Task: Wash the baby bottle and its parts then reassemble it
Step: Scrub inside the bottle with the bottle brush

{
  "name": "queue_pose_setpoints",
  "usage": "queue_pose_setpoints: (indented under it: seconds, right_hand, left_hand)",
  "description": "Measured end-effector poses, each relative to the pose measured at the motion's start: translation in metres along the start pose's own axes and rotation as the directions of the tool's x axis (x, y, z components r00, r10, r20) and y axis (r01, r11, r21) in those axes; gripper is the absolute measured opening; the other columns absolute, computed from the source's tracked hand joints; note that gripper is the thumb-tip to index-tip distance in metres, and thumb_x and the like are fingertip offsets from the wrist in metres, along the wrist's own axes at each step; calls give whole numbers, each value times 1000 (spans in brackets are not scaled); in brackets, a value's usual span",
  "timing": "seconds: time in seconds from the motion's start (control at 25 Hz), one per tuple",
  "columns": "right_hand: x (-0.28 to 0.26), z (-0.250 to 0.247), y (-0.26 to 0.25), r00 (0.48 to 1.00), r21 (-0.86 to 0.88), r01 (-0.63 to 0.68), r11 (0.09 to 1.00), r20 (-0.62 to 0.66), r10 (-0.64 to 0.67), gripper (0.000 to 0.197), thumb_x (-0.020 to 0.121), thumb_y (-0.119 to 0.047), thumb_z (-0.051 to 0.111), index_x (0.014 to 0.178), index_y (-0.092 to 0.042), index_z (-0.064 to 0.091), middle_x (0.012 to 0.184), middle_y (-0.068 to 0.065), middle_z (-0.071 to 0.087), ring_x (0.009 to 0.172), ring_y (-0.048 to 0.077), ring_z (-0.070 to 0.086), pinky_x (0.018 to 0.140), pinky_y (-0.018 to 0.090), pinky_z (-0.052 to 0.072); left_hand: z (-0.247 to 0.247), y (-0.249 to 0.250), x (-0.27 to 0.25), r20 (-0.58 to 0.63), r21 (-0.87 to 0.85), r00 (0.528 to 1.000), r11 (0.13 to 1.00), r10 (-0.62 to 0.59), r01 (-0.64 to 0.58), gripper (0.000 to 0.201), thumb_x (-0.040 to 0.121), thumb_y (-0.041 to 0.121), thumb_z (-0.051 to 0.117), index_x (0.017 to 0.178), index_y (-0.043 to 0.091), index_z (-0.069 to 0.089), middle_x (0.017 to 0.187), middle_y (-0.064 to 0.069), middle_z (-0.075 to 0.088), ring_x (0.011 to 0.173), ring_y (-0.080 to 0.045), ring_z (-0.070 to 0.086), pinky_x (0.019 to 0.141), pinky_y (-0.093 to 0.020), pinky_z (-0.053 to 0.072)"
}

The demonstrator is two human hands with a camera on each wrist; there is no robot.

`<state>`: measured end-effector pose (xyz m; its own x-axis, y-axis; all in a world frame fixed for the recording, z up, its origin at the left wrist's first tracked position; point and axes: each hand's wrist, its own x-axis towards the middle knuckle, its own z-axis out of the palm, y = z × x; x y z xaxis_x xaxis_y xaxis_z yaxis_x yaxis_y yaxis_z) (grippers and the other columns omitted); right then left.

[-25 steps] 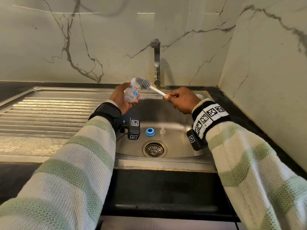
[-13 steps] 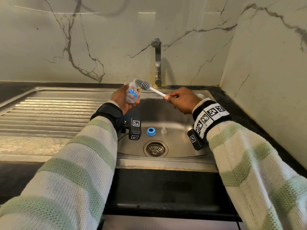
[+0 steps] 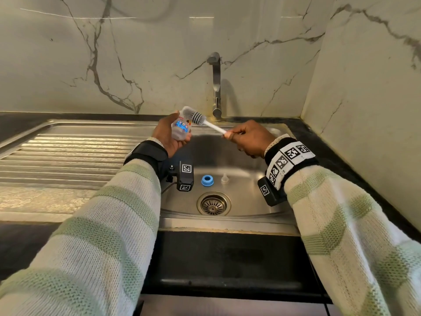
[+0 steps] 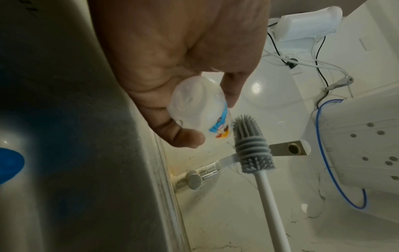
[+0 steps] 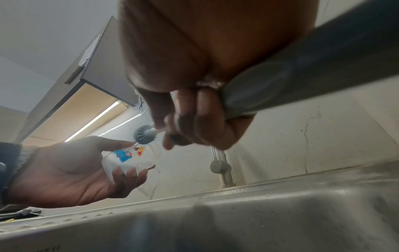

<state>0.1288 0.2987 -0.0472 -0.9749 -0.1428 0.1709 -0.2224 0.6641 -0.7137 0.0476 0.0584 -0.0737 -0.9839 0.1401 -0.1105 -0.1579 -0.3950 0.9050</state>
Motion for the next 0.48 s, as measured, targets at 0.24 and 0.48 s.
queue_pose_setpoints:
  seconds: [0.24, 0.48]
  right_hand:
    - [0, 0, 0, 1000, 24, -14, 1000, -3, 14, 22, 96, -34, 59, 103, -20, 75, 58, 2, 52, 45, 13, 41, 42, 22, 35]
    - [-2, -2, 1, 1000, 28, -21, 999, -6, 21, 22, 96, -34, 59, 103, -20, 75, 58, 2, 52, 46, 13, 42, 43, 23, 36]
  left_hand:
    - [2, 0, -2, -7, 27, 1000, 1000, -12, 12, 56, 100, 46, 44, 133, 2, 50, 95, -16, 62, 65, -20, 60, 53, -24, 52]
    - [3, -1, -3, -2, 3, 999, 999, -32, 32, 56, 104, 44, 35, 138, 1, 45, 96, -17, 62, 72, -25, 60, 55, -27, 53]
